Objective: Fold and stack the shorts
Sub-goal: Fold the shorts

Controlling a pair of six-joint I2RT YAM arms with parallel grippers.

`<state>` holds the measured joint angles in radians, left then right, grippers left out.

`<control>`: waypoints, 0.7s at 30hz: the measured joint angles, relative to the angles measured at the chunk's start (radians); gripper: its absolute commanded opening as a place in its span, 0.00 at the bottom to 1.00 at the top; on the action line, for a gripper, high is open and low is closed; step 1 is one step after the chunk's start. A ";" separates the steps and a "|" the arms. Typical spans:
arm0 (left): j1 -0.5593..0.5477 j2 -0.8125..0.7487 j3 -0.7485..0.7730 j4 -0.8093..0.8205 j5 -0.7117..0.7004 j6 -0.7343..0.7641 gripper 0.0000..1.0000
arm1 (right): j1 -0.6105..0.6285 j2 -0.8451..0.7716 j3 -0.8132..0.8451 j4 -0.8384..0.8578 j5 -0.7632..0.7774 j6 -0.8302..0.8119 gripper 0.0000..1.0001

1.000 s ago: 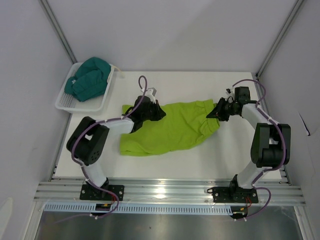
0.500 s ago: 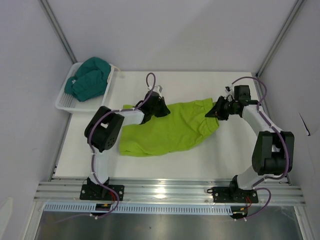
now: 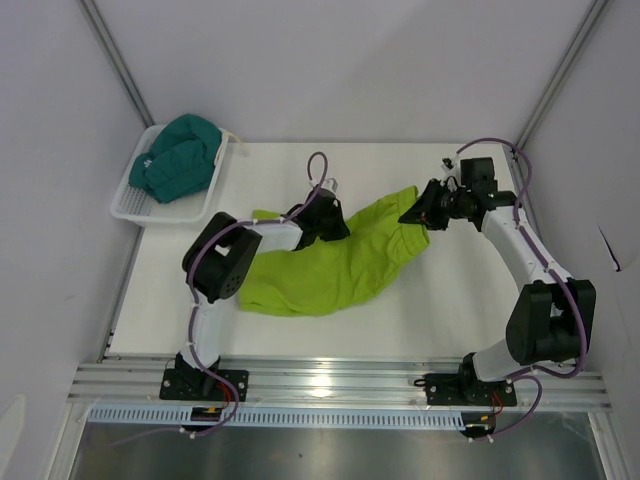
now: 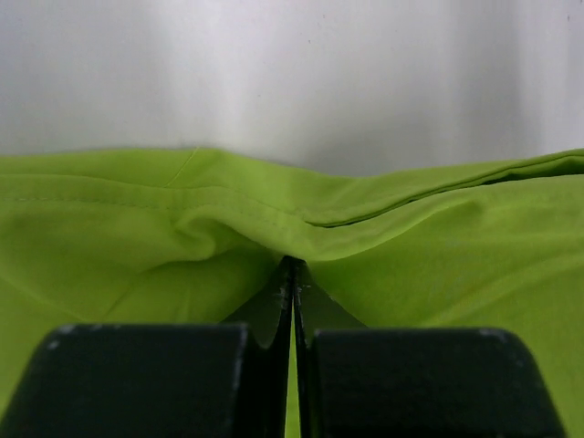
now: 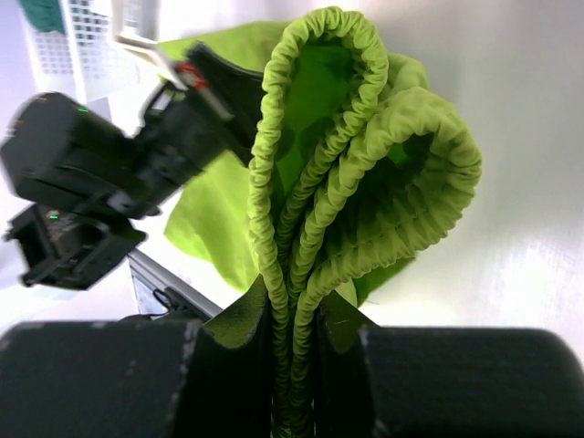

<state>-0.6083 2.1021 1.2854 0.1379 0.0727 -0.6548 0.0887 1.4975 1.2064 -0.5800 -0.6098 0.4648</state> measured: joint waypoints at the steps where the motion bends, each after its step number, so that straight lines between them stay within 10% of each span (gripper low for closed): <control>1: -0.007 0.001 0.002 -0.001 -0.004 -0.002 0.00 | 0.009 0.000 0.014 0.000 0.000 0.006 0.00; 12: -0.022 -0.024 0.030 -0.086 -0.013 -0.018 0.12 | 0.018 0.010 0.044 -0.032 0.002 0.013 0.00; 21: 0.119 -0.357 -0.082 -0.151 0.047 -0.004 0.23 | -0.035 0.027 0.043 -0.065 0.002 -0.029 0.00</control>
<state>-0.4896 1.7447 1.2037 -0.0132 0.1200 -0.6590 0.0540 1.5249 1.2499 -0.6453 -0.6083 0.4362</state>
